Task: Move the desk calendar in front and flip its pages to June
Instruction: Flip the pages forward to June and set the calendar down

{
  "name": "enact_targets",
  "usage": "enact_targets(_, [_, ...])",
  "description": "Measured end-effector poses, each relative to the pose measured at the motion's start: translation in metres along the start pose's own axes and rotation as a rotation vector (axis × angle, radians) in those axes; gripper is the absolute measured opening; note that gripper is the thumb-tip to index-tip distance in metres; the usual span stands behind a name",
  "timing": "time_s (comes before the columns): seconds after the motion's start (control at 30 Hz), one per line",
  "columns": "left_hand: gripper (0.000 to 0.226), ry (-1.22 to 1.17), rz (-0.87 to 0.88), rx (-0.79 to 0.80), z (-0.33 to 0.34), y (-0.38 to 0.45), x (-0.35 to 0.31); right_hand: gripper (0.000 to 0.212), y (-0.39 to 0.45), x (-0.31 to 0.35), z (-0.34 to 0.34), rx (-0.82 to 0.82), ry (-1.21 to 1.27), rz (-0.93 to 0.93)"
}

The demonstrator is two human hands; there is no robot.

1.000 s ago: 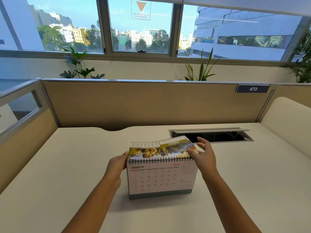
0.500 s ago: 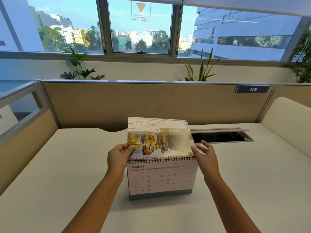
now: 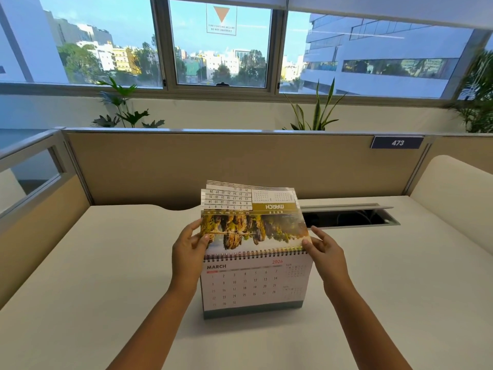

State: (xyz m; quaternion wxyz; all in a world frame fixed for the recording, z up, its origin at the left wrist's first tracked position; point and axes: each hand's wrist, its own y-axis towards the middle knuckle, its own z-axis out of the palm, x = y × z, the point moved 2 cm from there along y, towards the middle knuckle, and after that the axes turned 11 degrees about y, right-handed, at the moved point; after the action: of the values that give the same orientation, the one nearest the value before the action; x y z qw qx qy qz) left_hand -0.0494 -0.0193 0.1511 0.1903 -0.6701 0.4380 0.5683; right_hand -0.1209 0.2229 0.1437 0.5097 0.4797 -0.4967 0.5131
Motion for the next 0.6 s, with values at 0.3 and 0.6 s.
enact_targets(0.3, [0.043,-0.301,-0.226,0.125,-0.004,-0.005,0.005,0.043,-0.001,-0.01,0.001,0.013,0.291,0.168])
enact_targets(0.6, [0.007,-0.2,-0.186,0.209,-0.009,-0.009,0.01,0.062,0.017,-0.023,-0.013,0.118,0.423,0.194])
